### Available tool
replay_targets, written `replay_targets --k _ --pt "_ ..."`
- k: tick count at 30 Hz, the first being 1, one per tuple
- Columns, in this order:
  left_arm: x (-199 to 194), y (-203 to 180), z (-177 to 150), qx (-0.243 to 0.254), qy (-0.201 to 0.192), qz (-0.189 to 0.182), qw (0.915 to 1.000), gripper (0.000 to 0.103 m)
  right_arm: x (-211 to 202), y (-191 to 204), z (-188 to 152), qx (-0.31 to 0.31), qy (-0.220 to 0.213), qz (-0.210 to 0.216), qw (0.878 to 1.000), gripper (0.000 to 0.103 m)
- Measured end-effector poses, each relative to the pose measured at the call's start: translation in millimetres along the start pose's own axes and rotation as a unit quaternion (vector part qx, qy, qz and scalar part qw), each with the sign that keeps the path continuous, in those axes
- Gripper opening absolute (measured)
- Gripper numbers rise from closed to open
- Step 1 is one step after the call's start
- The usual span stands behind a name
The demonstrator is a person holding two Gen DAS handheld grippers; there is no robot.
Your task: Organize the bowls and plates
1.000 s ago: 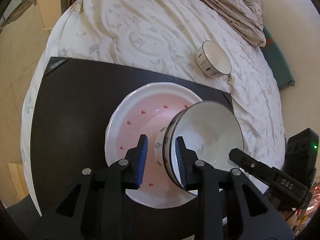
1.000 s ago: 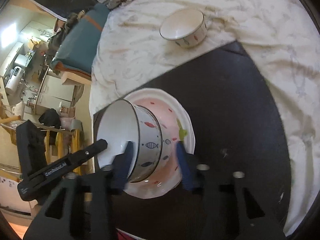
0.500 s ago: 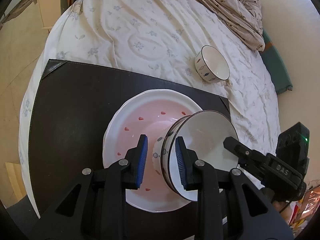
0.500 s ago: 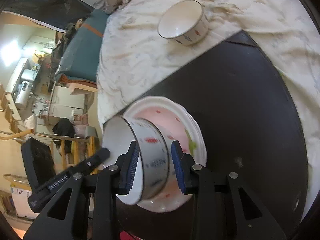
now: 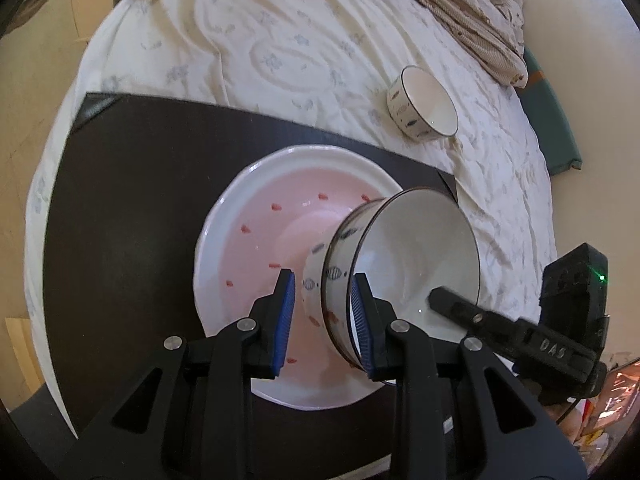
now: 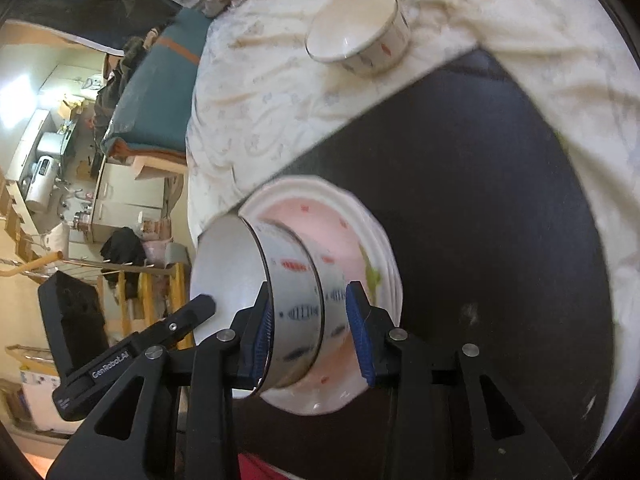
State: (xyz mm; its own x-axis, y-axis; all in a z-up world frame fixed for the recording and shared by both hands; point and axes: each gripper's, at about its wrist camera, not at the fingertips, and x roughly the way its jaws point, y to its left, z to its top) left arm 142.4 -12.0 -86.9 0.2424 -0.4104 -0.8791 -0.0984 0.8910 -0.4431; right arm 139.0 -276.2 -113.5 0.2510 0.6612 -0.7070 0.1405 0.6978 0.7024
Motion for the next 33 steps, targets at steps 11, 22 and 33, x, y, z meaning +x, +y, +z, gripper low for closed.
replay_targets --k 11,22,33 --pt "-7.7 7.1 5.9 -0.013 -0.009 -0.007 0.9999 0.025 21.0 20.5 -2.3 -0.035 0.039 -0.018 0.998 0.045" --pt "-9.5 6.7 12.5 -0.013 -0.017 0.011 0.9997 0.028 30.6 22.4 3.1 -0.032 0.039 0.009 0.999 0.046" --pt "-27.1 -11.4 1.6 0.061 -0.082 0.105 0.9892 0.052 19.9 32.8 -4.4 -0.072 0.009 -0.007 0.997 0.046"
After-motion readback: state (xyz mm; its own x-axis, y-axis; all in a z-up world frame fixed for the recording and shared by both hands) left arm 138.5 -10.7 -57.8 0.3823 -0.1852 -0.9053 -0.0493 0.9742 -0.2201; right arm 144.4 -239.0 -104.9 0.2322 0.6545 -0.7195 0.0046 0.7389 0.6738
